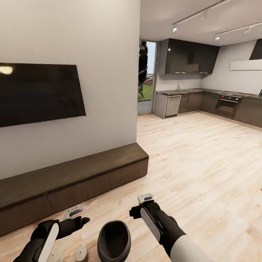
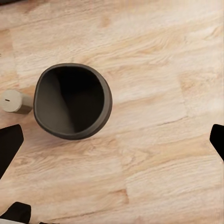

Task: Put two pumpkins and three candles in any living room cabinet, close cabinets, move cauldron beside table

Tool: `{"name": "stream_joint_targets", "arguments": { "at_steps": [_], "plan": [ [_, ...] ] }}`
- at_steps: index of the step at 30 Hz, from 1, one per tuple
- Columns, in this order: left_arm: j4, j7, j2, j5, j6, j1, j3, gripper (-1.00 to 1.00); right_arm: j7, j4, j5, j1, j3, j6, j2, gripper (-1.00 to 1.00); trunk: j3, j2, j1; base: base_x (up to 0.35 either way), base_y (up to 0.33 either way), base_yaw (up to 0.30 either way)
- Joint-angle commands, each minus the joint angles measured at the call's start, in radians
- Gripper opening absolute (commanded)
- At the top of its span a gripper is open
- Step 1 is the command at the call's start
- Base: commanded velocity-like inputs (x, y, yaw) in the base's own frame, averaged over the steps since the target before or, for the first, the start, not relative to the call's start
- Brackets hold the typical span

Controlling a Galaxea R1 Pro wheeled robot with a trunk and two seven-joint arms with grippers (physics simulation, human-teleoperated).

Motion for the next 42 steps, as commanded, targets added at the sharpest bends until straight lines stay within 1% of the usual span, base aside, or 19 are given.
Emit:
{"name": "stream_joint_targets", "arguments": {
  "at_steps": [1, 3, 4, 5, 8, 17, 21, 25, 27, 36, 39, 42],
  "plan": [
    [0.000, 0.000, -0.001, 0.000, 0.000, 0.000, 0.000, 1.00, 0.000, 0.000, 0.000, 0.000, 0.019, -0.010, 0.000, 1.00, 0.000, 0.000, 0.000, 0.004, -0.003, 0.000],
    [0.000, 0.000, -0.001, 0.000, 0.000, 0.000, 0.000, 1.00, 0.000, 0.000, 0.000, 0.000, 0.057, -0.024, 0.000, 1.00, 0.000, 0.000, 0.000, 0.002, -0.001, 0.000],
    [0.000, 0.001, -0.001, 0.001, 0.000, 0.000, 0.000, 1.00, 0.000, 0.000, 0.000, 0.000, 0.069, -0.028, 0.000, 1.00, 0.000, 0.000, 0.000, 0.001, -0.001, 0.000],
    [0.000, 0.001, -0.001, 0.000, 0.000, 0.000, 0.000, 1.00, 0.000, 0.000, 0.000, 0.000, 0.078, -0.030, 0.000, 1.00, 0.000, 0.000, 0.000, 0.000, 0.000, 0.000],
    [0.000, 0.002, -0.001, 0.001, 0.000, 0.000, 0.000, 1.00, 0.000, 0.000, 0.000, 0.000, 0.088, -0.033, 0.000, 1.00, -0.009, -0.021, 0.011, 0.000, 0.000, 0.000],
    [0.000, 0.003, -0.002, 0.000, 0.002, 0.000, 0.000, 1.00, 0.000, -0.002, 0.000, 0.000, 0.094, -0.039, 0.000, 1.00, -0.038, -0.084, 0.046, 0.000, 0.000, 0.000],
    [0.000, 0.004, -0.004, 0.000, 0.002, 0.000, 0.000, 1.00, 0.008, -0.011, 0.000, 0.001, 0.096, -0.069, 0.000, 1.00, -0.050, -0.112, 0.061, 0.000, 0.000, 0.000],
    [0.000, 0.005, -0.003, -0.002, 0.001, 0.000, -0.023, 1.00, 0.044, -0.028, -0.001, 0.001, 0.098, -0.076, 0.000, 1.00, -0.063, -0.140, 0.077, 0.000, 0.000, 0.000],
    [0.000, 0.005, -0.003, -0.002, 0.001, 0.000, -0.029, 1.00, 0.056, -0.040, -0.002, 0.002, 0.098, -0.077, 0.000, 1.00, -0.069, -0.154, 0.084, 0.000, 0.000, 0.000],
    [0.000, 0.005, -0.003, -0.002, 0.000, 0.000, -0.037, 1.00, 0.067, -0.054, -0.008, 0.001, 0.105, -0.074, 0.000, 1.00, -0.097, -0.217, 0.119, 0.000, 0.000, 0.000],
    [0.000, 0.005, -0.003, -0.002, 0.000, 0.000, -0.037, 1.00, 0.069, -0.053, -0.026, 0.000, 0.105, -0.064, 0.000, 1.00, -0.107, -0.238, 0.130, 0.000, 0.000, 0.000],
    [0.000, 0.005, -0.003, -0.002, 0.000, 0.000, -0.037, 1.00, 0.070, -0.052, -0.072, 0.000, 0.106, -0.033, 0.000, 1.00, -0.116, -0.259, 0.142, 0.000, 0.000, 0.000]
  ]
}}
